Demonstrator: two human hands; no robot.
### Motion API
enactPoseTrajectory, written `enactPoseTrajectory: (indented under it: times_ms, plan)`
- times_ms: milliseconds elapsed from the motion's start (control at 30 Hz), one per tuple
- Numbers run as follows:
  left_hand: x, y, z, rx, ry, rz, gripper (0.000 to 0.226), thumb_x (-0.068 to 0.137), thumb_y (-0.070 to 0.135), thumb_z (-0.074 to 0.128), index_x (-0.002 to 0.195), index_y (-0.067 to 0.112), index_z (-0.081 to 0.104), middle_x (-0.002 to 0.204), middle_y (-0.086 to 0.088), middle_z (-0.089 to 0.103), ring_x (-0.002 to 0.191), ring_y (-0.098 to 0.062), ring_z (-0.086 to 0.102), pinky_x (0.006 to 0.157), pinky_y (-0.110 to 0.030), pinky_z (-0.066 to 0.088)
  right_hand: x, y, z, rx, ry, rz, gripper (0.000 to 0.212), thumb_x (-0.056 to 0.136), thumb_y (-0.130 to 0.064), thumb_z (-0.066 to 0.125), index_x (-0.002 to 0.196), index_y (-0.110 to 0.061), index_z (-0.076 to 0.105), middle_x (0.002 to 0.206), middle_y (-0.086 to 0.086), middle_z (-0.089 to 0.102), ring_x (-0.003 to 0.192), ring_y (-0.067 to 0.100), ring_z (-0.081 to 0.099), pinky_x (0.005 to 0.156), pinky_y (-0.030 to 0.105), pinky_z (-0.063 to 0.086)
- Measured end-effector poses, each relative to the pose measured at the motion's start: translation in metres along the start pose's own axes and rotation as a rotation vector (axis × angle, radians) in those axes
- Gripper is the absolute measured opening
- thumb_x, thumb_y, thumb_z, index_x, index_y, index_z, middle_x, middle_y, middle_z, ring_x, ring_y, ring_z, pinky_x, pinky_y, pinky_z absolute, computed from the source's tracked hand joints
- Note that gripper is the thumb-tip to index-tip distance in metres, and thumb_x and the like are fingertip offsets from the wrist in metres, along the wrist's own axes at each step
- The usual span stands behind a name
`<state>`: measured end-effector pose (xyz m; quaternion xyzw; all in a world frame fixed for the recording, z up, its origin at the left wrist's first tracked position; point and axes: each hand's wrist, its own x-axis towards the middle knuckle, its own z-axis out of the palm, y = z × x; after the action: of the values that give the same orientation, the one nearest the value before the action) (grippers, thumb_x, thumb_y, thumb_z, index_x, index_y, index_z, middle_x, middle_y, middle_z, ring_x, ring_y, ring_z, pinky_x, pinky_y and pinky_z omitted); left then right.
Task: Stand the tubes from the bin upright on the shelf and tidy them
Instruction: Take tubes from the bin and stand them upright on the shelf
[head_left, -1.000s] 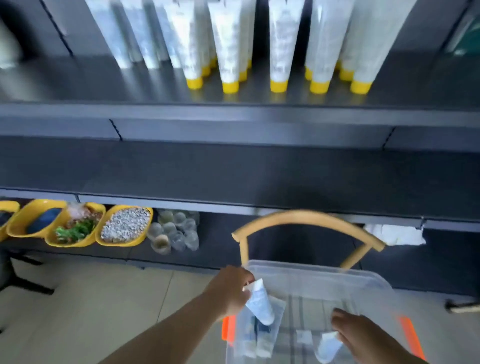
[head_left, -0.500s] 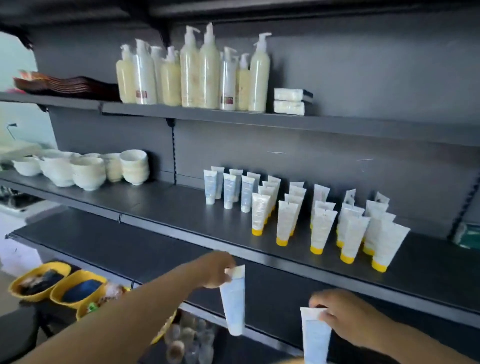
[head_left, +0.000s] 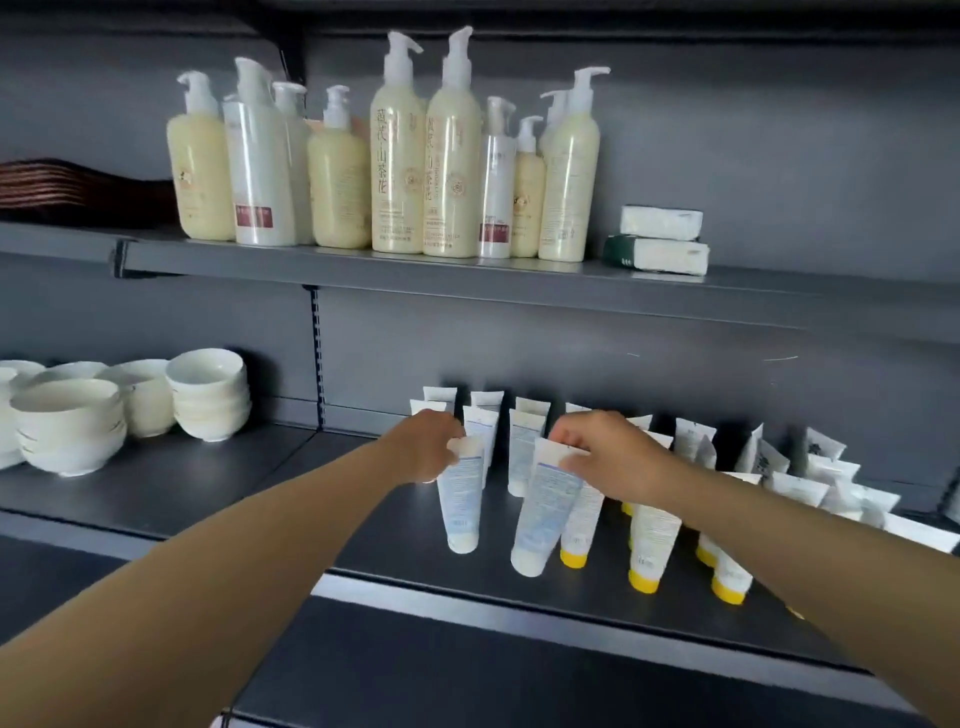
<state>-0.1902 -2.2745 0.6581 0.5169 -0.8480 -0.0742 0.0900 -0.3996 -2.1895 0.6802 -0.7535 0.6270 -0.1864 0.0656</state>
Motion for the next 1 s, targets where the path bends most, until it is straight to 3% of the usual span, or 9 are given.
enactPoseTrajectory:
  times_ms: [167,333,500,700,800,933,1000]
  plan:
    - [0.053,-0.03,0.011,0.007,-0.03,0.059,0.042,0.097,0.017,0.046,0.139,0.015,0.042,0.144,-0.001,0.041,0.131,-0.02,0.039,0.103,-0.027,0.031,0.072,0.002,0.024,-0.091,0.058,0.118,0.023,0.086,-0.001,0.051,0.1,-0.012,0.064,0.104,0.001,0.064,0.098,0.021,0.059,0.072,0.023,0.037]
    - [0.094,-0.044,0.028,-0.003,-0.068,0.1,0.042,0.096,0.015,0.047,0.139,0.016,0.044,0.142,-0.006,0.044,0.129,-0.024,0.043,0.104,-0.03,0.035,0.115,0.015,0.045,-0.168,0.061,0.215,0.031,0.084,0.005,0.048,0.104,-0.014,0.063,0.111,0.004,0.062,0.1,0.022,0.057,0.079,0.028,0.045]
    - [0.12,-0.049,0.043,-0.018,-0.062,0.149,0.042,0.096,0.013,0.047,0.138,0.015,0.045,0.142,-0.006,0.045,0.13,-0.024,0.043,0.103,-0.03,0.035,0.133,0.026,0.062,-0.227,0.021,0.279,0.029,0.086,0.003,0.047,0.106,-0.014,0.06,0.113,0.008,0.058,0.103,0.026,0.056,0.072,0.026,0.037]
    - [0.14,-0.052,0.058,-0.042,-0.062,0.168,0.041,0.095,0.013,0.049,0.136,0.014,0.047,0.139,-0.008,0.048,0.125,-0.026,0.047,0.099,-0.03,0.039,0.148,0.033,0.077,-0.269,-0.007,0.337,0.032,0.084,0.006,0.045,0.106,-0.012,0.06,0.113,0.01,0.059,0.104,0.028,0.056,0.073,0.029,0.04]
    - [0.147,-0.056,0.063,-0.049,-0.067,0.16,0.041,0.095,0.013,0.05,0.136,0.014,0.047,0.139,-0.009,0.048,0.126,-0.026,0.047,0.102,-0.031,0.039,0.153,0.033,0.082,-0.269,-0.04,0.331,0.033,0.085,0.007,0.044,0.11,-0.009,0.06,0.111,0.011,0.059,0.102,0.027,0.057,0.071,0.028,0.039]
    - [0.154,-0.059,0.064,-0.07,-0.059,0.139,0.041,0.095,0.013,0.05,0.136,0.016,0.047,0.141,-0.008,0.046,0.128,-0.025,0.045,0.103,-0.032,0.037,0.155,0.036,0.089,-0.275,-0.086,0.35,0.033,0.084,0.01,0.041,0.107,-0.005,0.059,0.099,0.01,0.056,0.085,0.022,0.052,0.059,0.026,0.039]
    - [0.155,-0.058,0.063,-0.068,-0.062,0.137,0.042,0.095,0.014,0.051,0.137,0.017,0.047,0.141,-0.008,0.045,0.129,-0.026,0.044,0.103,-0.032,0.037,0.156,0.038,0.087,-0.28,-0.097,0.352,0.033,0.082,0.011,0.041,0.106,-0.004,0.059,0.101,0.012,0.058,0.085,0.022,0.052,0.062,0.027,0.039]
